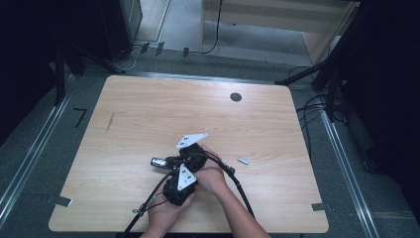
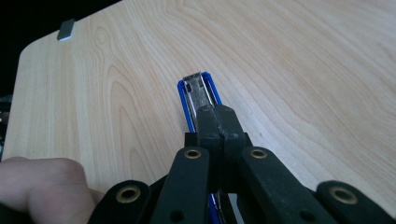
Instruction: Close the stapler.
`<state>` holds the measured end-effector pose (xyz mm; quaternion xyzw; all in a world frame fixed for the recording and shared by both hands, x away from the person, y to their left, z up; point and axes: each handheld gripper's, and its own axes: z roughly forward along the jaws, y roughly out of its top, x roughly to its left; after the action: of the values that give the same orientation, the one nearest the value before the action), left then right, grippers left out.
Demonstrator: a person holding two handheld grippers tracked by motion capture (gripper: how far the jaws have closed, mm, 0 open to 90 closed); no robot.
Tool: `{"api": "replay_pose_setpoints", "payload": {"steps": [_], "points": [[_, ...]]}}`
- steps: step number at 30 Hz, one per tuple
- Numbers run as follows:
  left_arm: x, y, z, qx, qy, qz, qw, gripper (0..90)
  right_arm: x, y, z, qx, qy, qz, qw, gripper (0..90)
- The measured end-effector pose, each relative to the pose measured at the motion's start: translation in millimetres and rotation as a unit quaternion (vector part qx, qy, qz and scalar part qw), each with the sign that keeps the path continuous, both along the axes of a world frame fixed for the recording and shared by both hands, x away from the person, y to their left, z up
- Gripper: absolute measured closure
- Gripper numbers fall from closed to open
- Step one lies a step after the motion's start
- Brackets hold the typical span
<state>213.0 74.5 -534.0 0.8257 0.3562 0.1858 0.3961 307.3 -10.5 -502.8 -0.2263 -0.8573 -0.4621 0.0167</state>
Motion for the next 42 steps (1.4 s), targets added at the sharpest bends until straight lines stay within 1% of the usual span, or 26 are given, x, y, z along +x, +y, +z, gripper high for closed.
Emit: {"api": "replay_pose_setpoints", "payload": {"steps": [3, 7, 13, 20, 25, 29, 33, 39, 42], "points": [[-0.1, -0.1, 0.0, 0.000, 0.000, 0.001, 1.0000, 90.0, -0.2, -3.6, 2.8, 0.004, -0.003, -0.002, 1.0000, 90.0], [-0.1, -0.1, 0.0, 0.000, 0.000, 0.001, 1.0000, 90.0, -0.2, -7.4, 2.9, 0.001, -0.005, -0.007, 1.0000, 90.0], [-0.1, -0.3, -0.2, 0.000, -0.003, 0.003, 1.0000, 90.0, 1.1, -16.4, 5.6, 0.009, -0.009, -0.017, 0.9998, 90.0], [-0.2, -0.3, -0.2, 0.000, -0.001, 0.002, 1.0000, 90.0, 1.7, -31.6, 10.4, 0.018, -0.012, -0.038, 0.9990, 90.0], [-0.2, -0.4, -0.1, 0.000, -0.002, 0.002, 1.0000, 90.0, 1.0, -43.1, 13.3, 0.023, -0.017, -0.055, 0.9981, 89.2], [-0.4, -0.5, -0.2, 0.000, -0.002, 0.001, 1.0000, 90.0, -1.2, -50.4, 17.0, 0.019, -0.028, -0.063, 0.9975, 88.7], [-0.5, -0.6, -0.3, 0.000, -0.002, 0.001, 1.0000, 90.0, -3.1, -57.5, 20.7, 0.023, -0.034, -0.074, 0.9964, 87.3], [-0.4, -0.5, -0.2, 0.000, -0.002, 0.001, 1.0000, 90.0, -5.4, -70.3, 23.7, 0.026, -0.043, -0.094, 0.9943, 84.3], [-0.4, -0.5, -0.3, 0.000, -0.002, 0.001, 1.0000, 90.0, -5.5, -78.6, 24.3, 0.026, -0.043, -0.107, 0.9929, 82.9]]}}
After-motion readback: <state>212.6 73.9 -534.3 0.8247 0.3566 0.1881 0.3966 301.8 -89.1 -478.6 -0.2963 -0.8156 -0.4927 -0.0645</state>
